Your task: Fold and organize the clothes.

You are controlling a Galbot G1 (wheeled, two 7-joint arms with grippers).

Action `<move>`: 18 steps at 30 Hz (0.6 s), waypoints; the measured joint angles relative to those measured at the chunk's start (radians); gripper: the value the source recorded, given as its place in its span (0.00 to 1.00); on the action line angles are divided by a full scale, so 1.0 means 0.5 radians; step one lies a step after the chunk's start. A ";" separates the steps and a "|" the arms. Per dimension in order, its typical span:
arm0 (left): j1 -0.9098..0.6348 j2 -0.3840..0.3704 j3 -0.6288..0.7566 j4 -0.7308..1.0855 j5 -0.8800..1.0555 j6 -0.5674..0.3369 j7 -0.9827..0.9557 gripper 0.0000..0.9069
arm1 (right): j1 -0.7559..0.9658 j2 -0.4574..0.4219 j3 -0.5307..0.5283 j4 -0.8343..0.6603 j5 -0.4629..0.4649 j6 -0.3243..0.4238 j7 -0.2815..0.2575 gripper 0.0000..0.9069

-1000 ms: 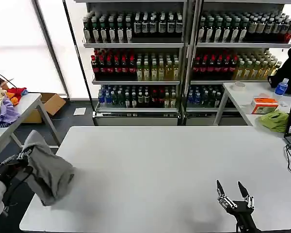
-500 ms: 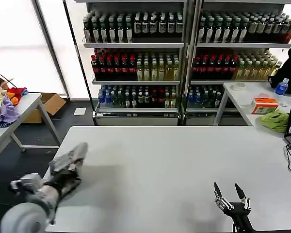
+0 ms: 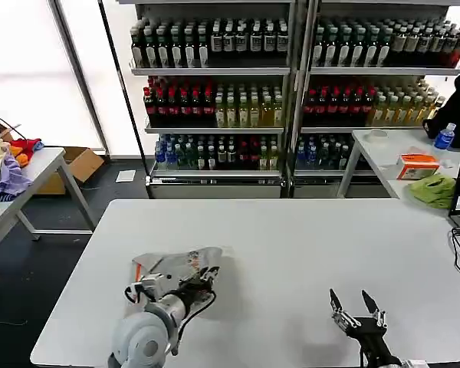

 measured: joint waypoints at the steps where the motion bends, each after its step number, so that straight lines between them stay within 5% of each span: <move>1: -0.009 -0.004 0.006 -0.010 -0.013 0.001 -0.001 1.00 | 0.030 -0.019 -0.025 0.000 0.026 -0.047 0.015 1.00; 18: 0.211 0.115 -0.480 -0.435 -0.164 0.011 0.064 1.00 | 0.767 -0.065 -0.762 -0.147 0.425 -0.696 0.327 1.00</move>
